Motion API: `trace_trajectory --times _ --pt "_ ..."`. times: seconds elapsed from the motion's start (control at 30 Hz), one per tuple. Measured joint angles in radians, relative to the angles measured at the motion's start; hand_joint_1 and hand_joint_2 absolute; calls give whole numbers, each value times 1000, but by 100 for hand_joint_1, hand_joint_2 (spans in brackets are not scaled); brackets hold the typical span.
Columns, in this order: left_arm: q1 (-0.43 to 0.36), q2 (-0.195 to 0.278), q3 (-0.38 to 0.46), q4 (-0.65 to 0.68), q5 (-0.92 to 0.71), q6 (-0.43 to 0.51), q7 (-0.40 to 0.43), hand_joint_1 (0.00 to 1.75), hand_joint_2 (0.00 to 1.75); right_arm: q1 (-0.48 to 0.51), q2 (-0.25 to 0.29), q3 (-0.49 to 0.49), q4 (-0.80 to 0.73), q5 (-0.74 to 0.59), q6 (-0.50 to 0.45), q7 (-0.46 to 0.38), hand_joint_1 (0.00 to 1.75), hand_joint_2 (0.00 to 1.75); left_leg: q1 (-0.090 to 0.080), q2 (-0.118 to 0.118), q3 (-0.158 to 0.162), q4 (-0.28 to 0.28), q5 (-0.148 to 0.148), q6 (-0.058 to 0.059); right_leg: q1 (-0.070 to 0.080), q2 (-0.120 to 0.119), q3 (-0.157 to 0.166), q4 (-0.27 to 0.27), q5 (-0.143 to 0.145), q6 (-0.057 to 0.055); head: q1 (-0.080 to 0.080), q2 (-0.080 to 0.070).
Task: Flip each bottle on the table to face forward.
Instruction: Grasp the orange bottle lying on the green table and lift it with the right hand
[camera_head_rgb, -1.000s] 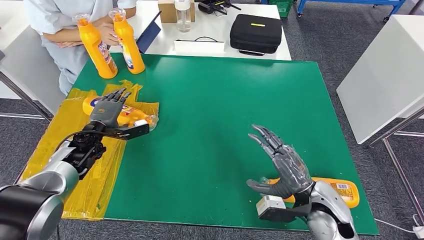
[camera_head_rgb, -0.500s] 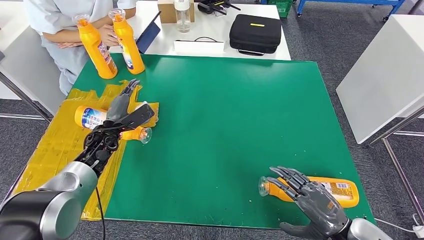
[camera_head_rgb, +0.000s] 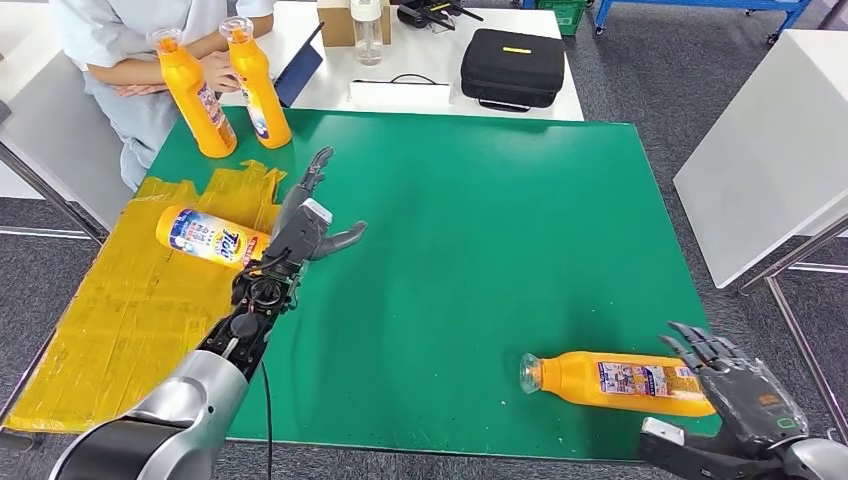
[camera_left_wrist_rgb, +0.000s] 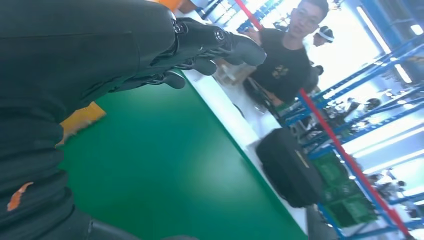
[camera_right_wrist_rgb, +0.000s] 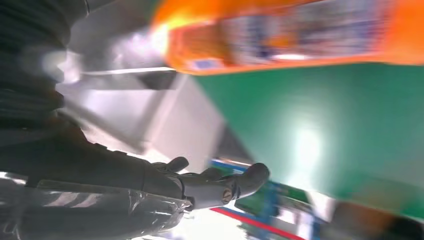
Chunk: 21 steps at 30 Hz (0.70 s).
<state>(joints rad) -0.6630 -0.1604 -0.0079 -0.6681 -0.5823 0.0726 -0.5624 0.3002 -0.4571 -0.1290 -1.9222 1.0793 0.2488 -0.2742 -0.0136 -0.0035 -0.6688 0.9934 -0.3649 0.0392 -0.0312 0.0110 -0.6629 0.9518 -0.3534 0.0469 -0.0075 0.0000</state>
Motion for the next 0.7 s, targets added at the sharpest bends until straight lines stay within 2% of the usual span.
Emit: trace_trajectory --times 0.27,0.7 --pt "26 -7 -63 -52 64 -11 8 0 175 -41 17 -19 135 52 -29 45 0 175 1 1 1 0 0 0 1 0 0 0 0 0 0 0" --pt "30 -7 -84 -61 70 -15 11 0 175 -55 29 -18 187 56 -32 50 0 175 0 0 0 0 0 0 0 0 0 0 0 0 0 0"
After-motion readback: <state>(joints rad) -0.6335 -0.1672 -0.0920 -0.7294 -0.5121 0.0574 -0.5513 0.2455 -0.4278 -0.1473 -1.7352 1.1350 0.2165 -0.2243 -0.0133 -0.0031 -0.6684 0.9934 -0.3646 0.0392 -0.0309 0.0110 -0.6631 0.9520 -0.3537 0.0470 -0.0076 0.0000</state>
